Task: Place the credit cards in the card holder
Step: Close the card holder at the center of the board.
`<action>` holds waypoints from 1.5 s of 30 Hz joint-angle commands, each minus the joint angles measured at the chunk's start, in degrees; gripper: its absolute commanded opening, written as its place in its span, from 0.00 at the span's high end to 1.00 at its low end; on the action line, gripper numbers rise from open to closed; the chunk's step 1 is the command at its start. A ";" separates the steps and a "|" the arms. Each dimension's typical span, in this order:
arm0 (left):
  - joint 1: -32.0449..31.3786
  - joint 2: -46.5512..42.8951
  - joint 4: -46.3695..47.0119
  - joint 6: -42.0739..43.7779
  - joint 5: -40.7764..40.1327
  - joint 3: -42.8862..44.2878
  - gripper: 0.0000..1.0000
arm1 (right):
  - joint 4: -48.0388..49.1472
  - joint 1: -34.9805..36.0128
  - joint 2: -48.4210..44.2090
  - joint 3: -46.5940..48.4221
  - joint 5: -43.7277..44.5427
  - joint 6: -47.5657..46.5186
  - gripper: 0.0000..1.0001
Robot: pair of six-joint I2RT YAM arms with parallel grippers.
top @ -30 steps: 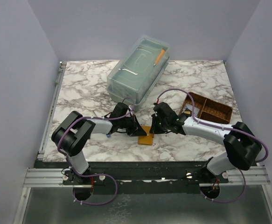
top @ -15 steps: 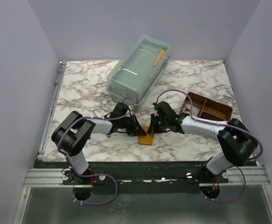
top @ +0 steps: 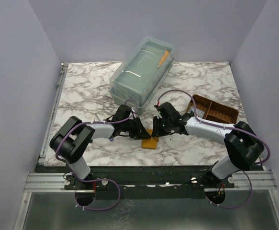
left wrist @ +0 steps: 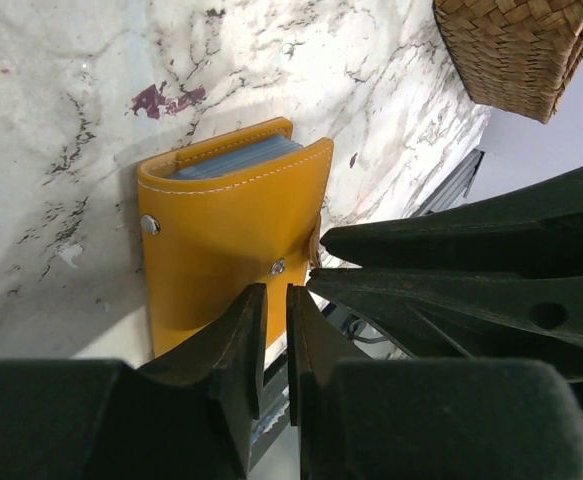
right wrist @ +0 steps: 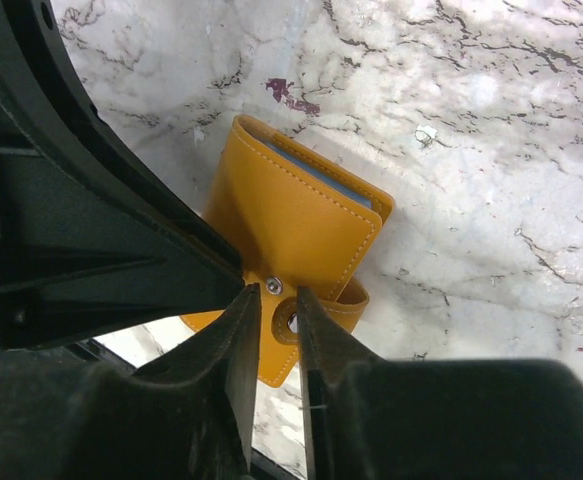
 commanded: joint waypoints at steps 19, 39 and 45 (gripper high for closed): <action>0.07 2.64 -0.07 3.05 -2.03 0.62 0.93 | -9.25 3.23 2.99 5.03 5.42 -5.54 0.62; 0.07 2.30 -0.02 3.15 -2.18 -0.07 0.94 | -8.15 3.74 -1.06 2.48 11.94 1.66 1.00; 0.07 1.87 -0.02 3.15 -2.17 -0.05 0.94 | -4.37 3.57 -5.76 -0.56 8.63 4.13 1.00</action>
